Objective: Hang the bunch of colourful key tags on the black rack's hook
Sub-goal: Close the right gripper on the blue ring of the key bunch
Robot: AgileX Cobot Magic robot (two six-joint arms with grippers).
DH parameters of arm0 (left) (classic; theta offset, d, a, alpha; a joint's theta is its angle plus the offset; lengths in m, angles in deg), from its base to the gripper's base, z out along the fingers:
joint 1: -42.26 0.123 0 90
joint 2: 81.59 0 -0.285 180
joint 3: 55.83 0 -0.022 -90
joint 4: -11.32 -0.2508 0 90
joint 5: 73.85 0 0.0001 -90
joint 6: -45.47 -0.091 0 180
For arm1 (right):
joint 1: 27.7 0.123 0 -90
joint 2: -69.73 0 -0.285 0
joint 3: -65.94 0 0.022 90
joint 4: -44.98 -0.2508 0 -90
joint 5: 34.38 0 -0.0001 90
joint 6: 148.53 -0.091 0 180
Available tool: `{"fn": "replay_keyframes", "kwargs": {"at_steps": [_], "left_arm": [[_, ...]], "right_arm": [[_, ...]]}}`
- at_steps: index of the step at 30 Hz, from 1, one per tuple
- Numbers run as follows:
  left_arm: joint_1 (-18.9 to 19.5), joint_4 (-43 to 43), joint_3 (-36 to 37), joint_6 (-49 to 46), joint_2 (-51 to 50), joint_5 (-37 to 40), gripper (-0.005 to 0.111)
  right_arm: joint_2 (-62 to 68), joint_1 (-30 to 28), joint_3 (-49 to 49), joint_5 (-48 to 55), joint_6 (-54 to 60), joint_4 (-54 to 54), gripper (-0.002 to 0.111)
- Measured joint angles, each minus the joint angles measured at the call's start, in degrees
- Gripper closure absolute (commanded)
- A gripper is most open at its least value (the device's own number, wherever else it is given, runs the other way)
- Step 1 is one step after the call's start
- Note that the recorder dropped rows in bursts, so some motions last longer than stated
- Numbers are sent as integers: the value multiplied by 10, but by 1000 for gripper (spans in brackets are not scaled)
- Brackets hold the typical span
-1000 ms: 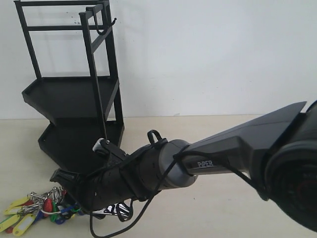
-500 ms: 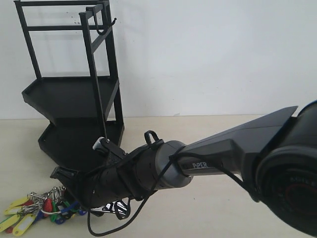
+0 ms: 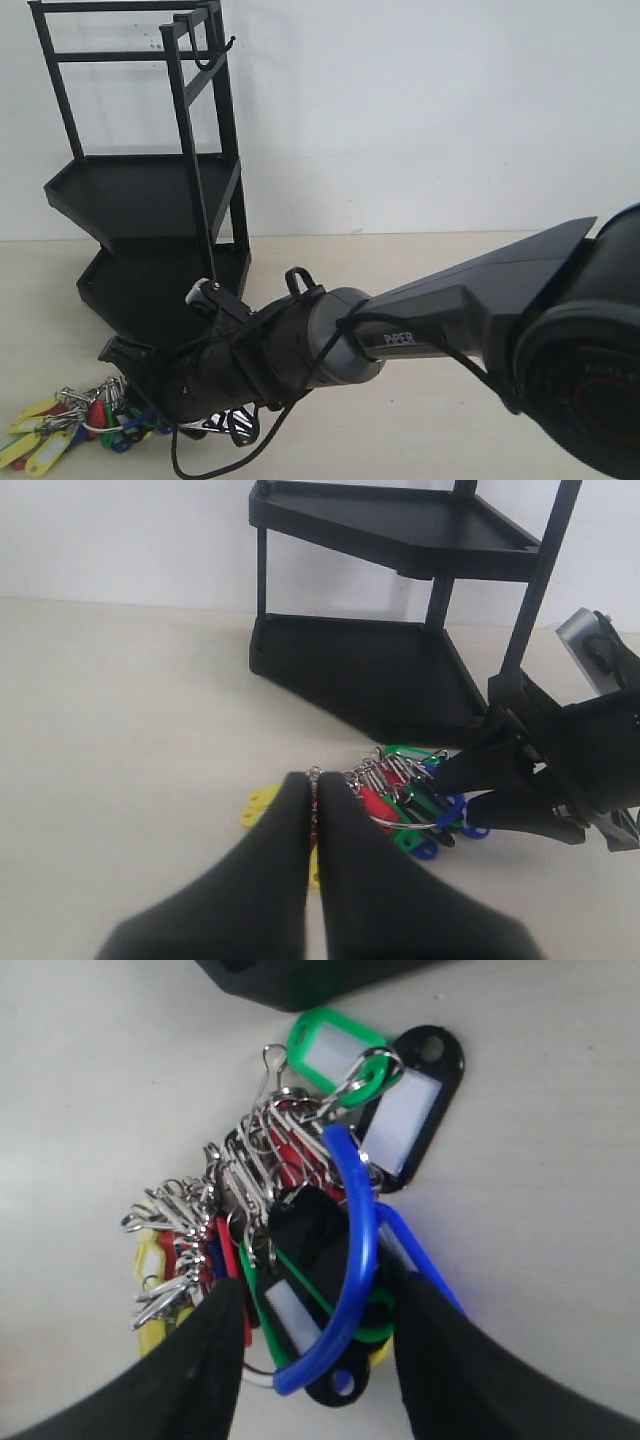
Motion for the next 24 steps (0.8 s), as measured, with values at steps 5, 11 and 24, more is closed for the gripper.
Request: {"fn": "replay_keyframes", "kwargs": {"at_steps": [5,11,24], "left_arm": [[0,0,0,0,0,0,102],[0,0,0,0,0,0,102],[0,0,0,0,0,0,102]], "right_arm": [[0,1,0,-9,-4,0,63],[0,1,0,-11,-9,0,63],[43,10,-55,9,-24,-5,63]]}}
